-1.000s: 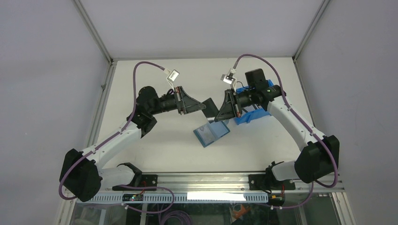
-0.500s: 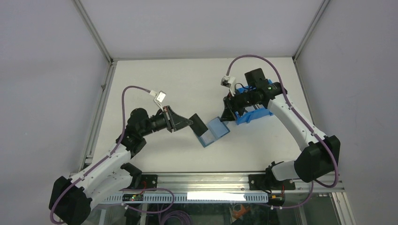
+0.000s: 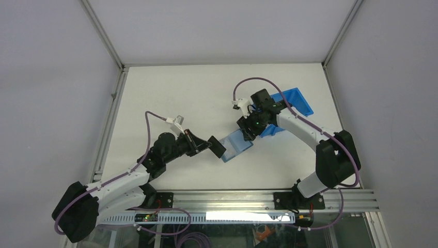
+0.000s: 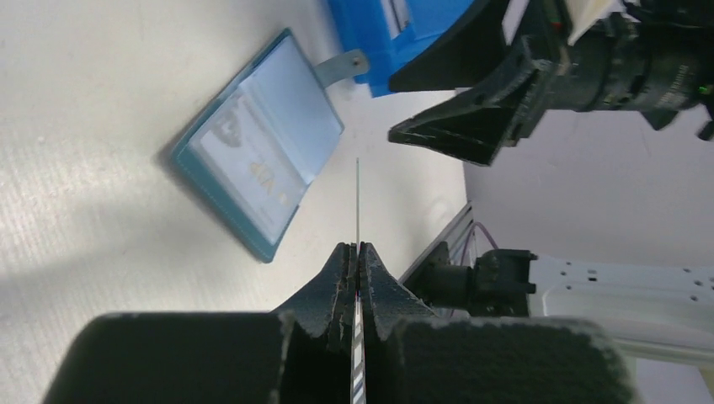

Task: Put the credit cards into the card holder
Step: Insert the credit card into the card holder.

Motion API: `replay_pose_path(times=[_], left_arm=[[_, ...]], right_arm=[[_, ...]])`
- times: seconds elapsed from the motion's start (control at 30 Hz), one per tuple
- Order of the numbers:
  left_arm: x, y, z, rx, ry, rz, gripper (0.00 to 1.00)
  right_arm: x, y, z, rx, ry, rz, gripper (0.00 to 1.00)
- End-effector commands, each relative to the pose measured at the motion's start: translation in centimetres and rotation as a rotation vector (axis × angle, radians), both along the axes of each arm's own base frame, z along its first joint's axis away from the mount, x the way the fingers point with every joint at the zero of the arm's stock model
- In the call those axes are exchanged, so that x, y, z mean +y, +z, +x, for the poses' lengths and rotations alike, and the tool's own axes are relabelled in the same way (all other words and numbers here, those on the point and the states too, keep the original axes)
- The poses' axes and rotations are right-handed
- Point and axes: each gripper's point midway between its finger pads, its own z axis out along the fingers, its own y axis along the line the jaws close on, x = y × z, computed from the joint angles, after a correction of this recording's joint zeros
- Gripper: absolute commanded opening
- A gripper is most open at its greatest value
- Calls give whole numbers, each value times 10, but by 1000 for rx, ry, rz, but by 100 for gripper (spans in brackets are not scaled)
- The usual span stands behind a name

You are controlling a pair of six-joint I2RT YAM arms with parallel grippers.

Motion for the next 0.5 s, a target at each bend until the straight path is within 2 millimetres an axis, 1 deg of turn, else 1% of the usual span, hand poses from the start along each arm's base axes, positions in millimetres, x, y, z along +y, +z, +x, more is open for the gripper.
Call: replay_pose_path(times=[0.0, 0.07, 0.17, 0.33, 0.47], left_arm=[[-6, -5, 17, -1, 88, -13, 0], [-13, -12, 21, 12, 87, -3, 0], [-25, -14, 27, 11, 70, -10, 0], [-42, -27, 35, 30, 33, -19, 0], [-55, -42, 39, 63, 5, -38, 0]], right_arm=[[-1, -9, 13, -51, -52, -25, 58], [-1, -15, 12, -34, -65, -36, 60], [0, -22, 13, -9, -80, -43, 60], [2, -31, 14, 29, -102, -52, 54], [-2, -39, 15, 36, -121, -81, 53]])
